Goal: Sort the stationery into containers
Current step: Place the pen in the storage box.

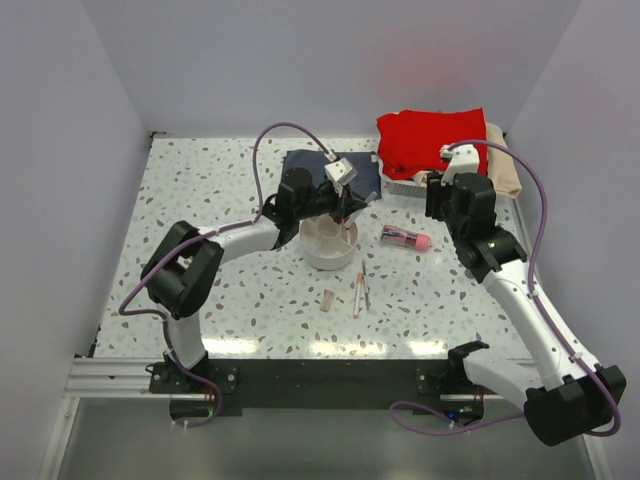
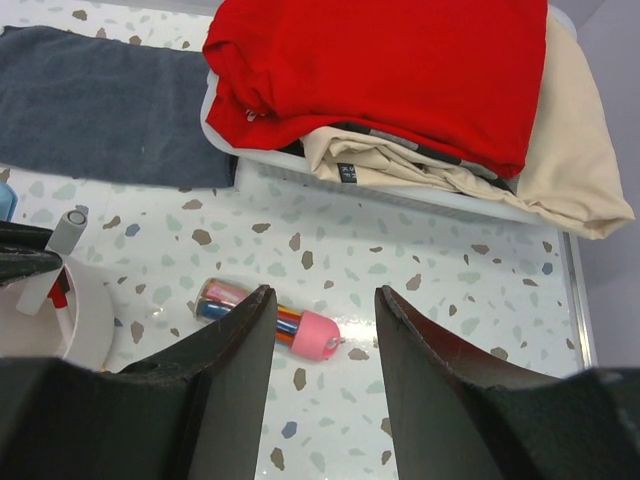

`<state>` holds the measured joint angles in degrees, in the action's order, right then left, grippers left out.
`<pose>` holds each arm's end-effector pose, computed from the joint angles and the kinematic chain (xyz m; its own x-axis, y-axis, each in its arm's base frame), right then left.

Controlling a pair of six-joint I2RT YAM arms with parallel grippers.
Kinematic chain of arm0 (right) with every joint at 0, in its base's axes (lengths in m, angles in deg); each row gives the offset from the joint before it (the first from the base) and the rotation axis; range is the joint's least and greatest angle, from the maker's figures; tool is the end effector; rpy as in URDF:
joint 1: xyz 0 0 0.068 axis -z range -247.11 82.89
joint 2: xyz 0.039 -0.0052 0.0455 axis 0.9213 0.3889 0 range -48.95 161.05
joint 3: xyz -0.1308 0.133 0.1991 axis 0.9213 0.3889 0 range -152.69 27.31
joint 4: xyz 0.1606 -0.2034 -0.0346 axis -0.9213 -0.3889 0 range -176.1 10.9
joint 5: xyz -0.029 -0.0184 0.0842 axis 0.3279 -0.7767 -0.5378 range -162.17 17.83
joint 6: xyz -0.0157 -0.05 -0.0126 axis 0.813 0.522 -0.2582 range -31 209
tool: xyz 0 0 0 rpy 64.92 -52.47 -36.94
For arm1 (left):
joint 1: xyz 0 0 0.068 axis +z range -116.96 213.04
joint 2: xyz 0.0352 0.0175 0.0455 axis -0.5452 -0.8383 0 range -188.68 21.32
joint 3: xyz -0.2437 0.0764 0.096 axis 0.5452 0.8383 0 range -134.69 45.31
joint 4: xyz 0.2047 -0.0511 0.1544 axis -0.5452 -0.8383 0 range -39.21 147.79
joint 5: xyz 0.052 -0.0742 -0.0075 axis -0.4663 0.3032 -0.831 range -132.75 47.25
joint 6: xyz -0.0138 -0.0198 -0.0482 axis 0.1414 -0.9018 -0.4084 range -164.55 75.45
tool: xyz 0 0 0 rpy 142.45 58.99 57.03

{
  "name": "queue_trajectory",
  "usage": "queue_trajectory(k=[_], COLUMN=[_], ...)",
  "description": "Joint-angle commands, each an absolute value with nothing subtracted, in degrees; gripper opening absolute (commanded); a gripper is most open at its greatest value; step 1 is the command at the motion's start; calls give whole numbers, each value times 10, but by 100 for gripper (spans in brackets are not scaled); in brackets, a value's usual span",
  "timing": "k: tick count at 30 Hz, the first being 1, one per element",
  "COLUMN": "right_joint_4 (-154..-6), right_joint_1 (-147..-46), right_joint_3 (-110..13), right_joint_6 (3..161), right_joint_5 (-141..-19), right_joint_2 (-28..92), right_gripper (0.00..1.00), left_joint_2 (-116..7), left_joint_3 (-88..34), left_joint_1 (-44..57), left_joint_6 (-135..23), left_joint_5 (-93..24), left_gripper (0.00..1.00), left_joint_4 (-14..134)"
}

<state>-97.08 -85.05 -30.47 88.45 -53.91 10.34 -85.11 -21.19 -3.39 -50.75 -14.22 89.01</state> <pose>0.2254 0.0613 0.3581 -0.3174 -0.0932 -0.9437 -0.0085 0.9954 -0.0954 0.3320 -0.2661 0.2396 -0.2184 0.0434 -0.9749 0.8832 0.4337 -0.1786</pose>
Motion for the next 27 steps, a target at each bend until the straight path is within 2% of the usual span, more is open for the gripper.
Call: queue_trajectory(k=[1, 5, 9, 14, 20, 23, 26, 27], right_joint_4=[-941, -940, -939, -935, -959, -1016, -1054, -1056], right_joint_1=[-848, -849, -849, -849, -848, -849, -850, -851], right_joint_3=[-302, -296, -292, -292, -307, -307, -281, -264], right_joint_6=[877, 873, 874, 872, 860, 822, 784, 772], right_joint_5=[-548, -551, -552, -557, -575, -642, -733, -744], right_joint_2=[104, 102, 103, 108, 117, 120, 135, 146], right_gripper=[48, 48, 48, 49, 51, 53, 54, 54], left_joint_2=[-856, -856, -845, -810, -735, -668, -597, -580], left_joint_3=[-195, -186, -175, -155, -154, -171, -183, -181], left_joint_1=[-31, -31, -30, -24, -12, -9, -8, -7], left_joint_6=[-491, -494, -482, -451, -428, -408, -380, -379], left_joint_5=[-131, -132, -139, -159, -168, -191, -251, -320], left_gripper=[7, 8, 25, 41, 46, 50, 62, 73], left_joint_4=[930, 934, 925, 908, 874, 837, 780, 764])
